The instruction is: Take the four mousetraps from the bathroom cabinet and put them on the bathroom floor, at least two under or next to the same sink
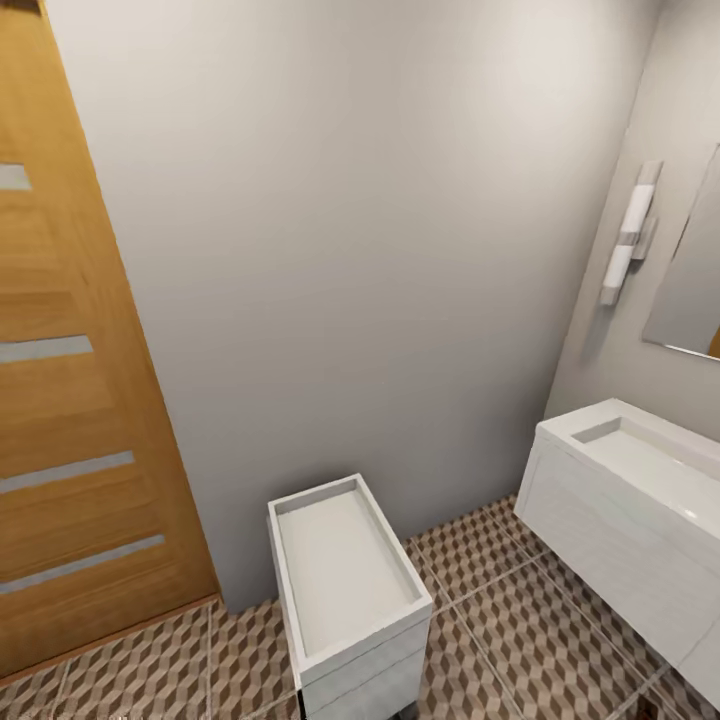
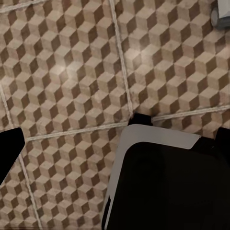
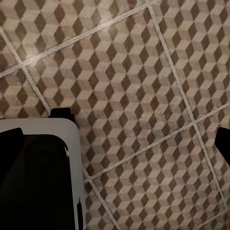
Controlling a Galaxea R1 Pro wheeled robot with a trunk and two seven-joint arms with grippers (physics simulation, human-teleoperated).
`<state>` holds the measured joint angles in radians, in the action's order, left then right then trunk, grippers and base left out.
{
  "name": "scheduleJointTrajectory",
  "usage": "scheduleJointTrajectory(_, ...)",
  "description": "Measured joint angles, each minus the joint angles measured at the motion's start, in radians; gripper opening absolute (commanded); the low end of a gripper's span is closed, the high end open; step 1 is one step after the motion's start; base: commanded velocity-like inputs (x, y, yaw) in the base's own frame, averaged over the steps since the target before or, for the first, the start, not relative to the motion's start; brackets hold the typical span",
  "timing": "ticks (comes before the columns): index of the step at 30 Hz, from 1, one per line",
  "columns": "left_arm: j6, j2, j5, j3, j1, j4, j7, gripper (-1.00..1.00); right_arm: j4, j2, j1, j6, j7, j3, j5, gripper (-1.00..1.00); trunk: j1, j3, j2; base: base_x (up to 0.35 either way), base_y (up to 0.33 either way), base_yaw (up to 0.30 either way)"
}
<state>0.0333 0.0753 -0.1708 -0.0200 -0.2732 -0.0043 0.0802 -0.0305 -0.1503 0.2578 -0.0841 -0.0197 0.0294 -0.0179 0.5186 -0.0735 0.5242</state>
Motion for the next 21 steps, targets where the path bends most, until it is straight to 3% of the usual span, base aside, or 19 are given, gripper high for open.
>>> scheduleJointTrajectory(21, 0.0, -0.007, 0.0, 0.0, 0.002, 0.0, 0.0, 1.0, 0.0, 0.0, 0.0, 0.0, 0.0, 0.0, 0.0, 1.0, 0.0, 0.0, 0.0, 0.0, 0.0, 0.275)
